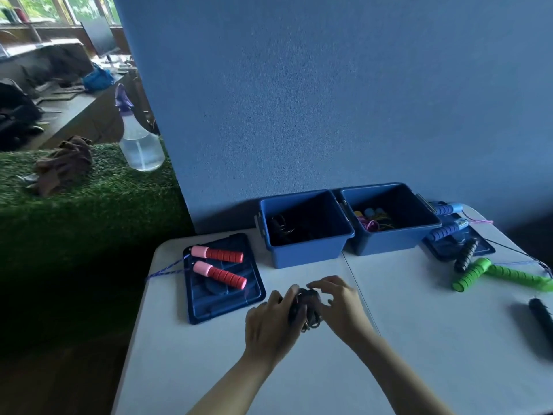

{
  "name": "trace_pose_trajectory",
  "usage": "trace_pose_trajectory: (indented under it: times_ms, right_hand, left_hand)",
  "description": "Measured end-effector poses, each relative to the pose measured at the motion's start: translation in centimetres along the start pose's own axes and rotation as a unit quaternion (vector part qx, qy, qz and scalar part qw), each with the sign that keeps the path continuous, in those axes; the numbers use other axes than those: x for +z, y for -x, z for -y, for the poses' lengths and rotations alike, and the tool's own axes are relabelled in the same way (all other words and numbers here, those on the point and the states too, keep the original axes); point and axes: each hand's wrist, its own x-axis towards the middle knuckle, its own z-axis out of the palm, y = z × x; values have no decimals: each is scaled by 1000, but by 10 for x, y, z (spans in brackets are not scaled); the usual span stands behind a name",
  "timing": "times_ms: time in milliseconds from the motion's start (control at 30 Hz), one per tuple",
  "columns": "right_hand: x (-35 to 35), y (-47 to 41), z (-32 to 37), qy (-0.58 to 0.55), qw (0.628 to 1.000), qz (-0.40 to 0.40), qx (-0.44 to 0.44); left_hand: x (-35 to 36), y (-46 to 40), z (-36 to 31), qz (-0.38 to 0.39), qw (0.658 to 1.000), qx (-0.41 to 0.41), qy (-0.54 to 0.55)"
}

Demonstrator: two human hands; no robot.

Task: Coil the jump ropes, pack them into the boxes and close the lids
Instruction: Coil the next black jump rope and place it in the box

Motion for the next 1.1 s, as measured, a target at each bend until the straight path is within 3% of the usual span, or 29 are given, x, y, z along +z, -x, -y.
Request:
trace_pose_trajectory:
  times_ms: [333, 567, 767, 967, 1100]
  right_hand:
    - [6, 13, 6, -49, 996, -28, 73]
    - [14, 17, 2, -56, 993, -101, 19]
    - [27, 16, -2, -69, 989, -119, 60]
    - [24, 15, 0, -230, 962, -37, 146]
    - [19, 15, -7, -232, 964, 0, 132]
  left_hand:
    - [3, -6, 6, 5, 995, 59, -80]
    - [-1, -12, 3, 7, 990, 72, -119]
    - [0, -11, 3, 16, 989, 61, -134]
    - [-3, -7, -2, 19, 994, 33, -103]
    - [-6, -4, 2, 9, 995, 34, -89]
